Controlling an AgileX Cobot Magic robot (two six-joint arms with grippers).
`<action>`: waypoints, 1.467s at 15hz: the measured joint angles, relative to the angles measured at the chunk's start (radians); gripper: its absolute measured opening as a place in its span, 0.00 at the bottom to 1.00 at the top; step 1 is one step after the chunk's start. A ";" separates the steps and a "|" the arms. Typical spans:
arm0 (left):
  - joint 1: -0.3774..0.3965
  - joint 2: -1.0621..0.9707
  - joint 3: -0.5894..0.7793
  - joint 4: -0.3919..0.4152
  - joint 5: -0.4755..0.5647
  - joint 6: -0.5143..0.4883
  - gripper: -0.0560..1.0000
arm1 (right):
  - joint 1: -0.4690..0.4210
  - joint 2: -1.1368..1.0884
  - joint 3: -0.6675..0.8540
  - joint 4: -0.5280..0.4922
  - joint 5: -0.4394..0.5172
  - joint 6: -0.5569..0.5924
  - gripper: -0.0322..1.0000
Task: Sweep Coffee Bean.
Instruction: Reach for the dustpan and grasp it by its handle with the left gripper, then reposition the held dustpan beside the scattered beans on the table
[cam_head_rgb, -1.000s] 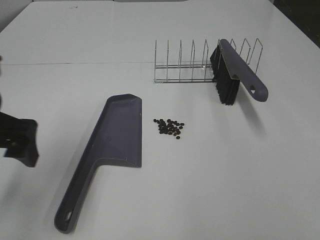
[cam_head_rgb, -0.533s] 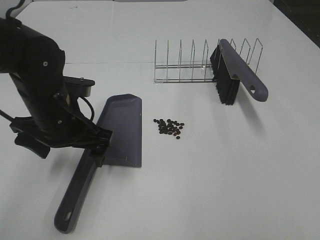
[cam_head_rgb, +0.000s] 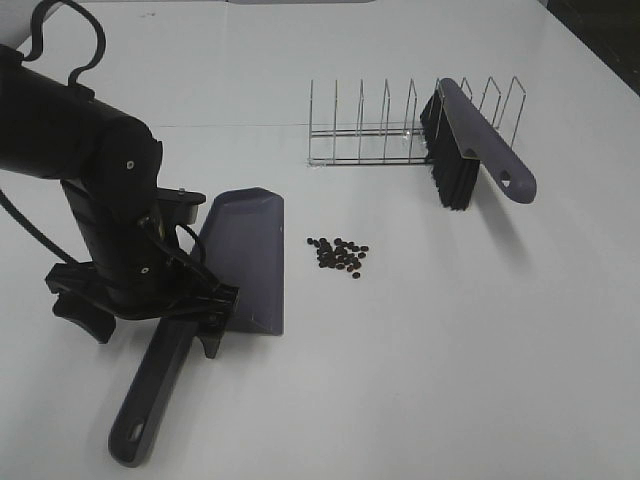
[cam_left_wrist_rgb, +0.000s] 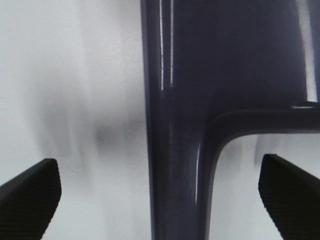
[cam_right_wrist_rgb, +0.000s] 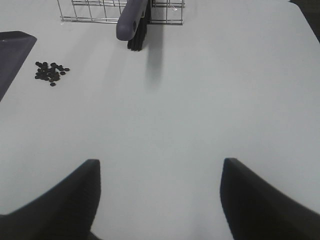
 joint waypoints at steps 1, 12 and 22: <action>0.000 0.007 0.000 -0.001 -0.002 0.001 0.97 | 0.000 0.000 0.000 0.000 0.000 0.000 0.58; 0.000 0.041 -0.005 -0.044 -0.021 0.019 0.40 | 0.000 0.000 0.000 0.000 0.000 0.000 0.58; 0.000 0.036 -0.007 -0.029 -0.009 0.025 0.35 | 0.000 0.000 0.000 0.000 0.000 0.000 0.58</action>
